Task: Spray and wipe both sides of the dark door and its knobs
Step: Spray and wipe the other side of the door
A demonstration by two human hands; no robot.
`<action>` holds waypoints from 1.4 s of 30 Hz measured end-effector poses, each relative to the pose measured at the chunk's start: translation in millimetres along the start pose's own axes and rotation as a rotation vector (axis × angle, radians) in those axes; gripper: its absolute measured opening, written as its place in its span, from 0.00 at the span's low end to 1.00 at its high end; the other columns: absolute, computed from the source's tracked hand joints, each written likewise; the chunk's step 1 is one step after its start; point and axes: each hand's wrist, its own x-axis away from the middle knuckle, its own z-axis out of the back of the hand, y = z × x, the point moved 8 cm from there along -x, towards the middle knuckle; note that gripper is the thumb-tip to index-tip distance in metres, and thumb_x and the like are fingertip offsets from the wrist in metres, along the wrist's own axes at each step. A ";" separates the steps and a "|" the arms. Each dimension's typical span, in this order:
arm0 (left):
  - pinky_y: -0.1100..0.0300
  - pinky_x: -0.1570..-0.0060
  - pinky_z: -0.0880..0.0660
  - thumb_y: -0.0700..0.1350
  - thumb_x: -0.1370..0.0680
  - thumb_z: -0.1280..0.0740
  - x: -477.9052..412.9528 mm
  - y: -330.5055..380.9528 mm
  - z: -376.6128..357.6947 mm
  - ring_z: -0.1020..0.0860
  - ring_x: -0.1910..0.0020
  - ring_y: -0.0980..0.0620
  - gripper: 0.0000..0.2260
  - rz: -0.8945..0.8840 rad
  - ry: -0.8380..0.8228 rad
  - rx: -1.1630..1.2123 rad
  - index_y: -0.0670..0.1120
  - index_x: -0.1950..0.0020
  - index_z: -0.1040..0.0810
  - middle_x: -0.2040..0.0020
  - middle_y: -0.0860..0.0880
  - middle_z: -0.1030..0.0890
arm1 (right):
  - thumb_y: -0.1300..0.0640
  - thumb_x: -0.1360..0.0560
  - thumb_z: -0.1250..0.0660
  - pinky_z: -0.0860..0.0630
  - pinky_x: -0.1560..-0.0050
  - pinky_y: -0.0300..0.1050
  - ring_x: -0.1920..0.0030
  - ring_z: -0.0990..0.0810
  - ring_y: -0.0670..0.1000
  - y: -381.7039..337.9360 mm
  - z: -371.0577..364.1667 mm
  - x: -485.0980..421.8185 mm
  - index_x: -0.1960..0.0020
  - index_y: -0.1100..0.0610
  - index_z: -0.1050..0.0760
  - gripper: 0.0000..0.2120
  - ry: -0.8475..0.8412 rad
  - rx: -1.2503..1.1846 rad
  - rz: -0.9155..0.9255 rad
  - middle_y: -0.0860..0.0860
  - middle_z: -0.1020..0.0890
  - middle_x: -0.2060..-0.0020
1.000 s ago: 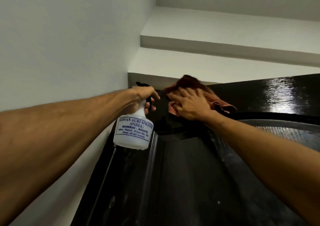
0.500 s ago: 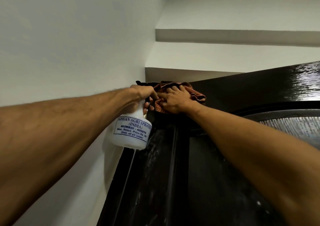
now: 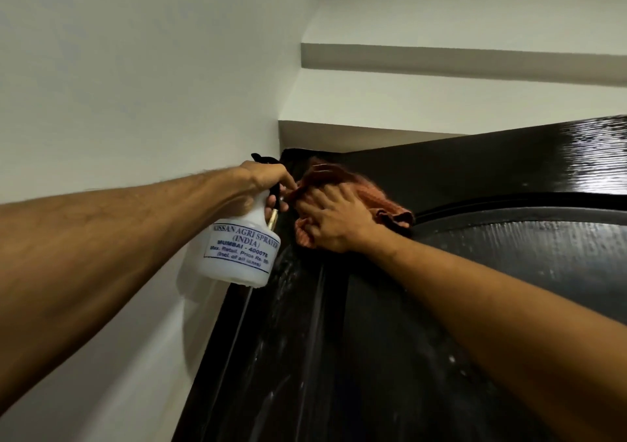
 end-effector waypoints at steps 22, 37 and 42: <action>0.66 0.77 0.32 0.45 0.21 0.28 112.7 116.1 -218.1 0.33 0.79 0.58 0.07 -0.074 -0.327 0.164 0.43 0.52 0.24 0.60 0.42 0.18 | 0.38 0.15 0.56 0.50 0.21 0.60 0.19 0.46 0.56 300.2 64.1 293.1 0.17 0.41 0.51 0.28 0.085 -0.042 -0.401 0.50 0.46 0.17; 0.65 0.77 0.33 0.44 0.23 0.27 260.1 191.0 -453.5 0.33 0.77 0.57 0.07 -0.032 -0.673 0.339 0.43 0.51 0.23 0.58 0.41 0.18 | 0.36 0.18 0.59 0.51 0.20 0.57 0.18 0.50 0.54 425.0 87.7 502.5 0.17 0.38 0.58 0.30 0.002 -0.028 -0.581 0.49 0.51 0.16; 0.66 0.77 0.33 0.43 0.23 0.27 279.8 177.2 -474.2 0.33 0.77 0.56 0.08 0.000 -0.699 0.343 0.42 0.50 0.23 0.56 0.39 0.18 | 0.40 0.16 0.56 0.56 0.19 0.52 0.17 0.52 0.52 355.2 69.4 533.6 0.17 0.40 0.53 0.28 -0.047 0.056 -0.277 0.48 0.49 0.17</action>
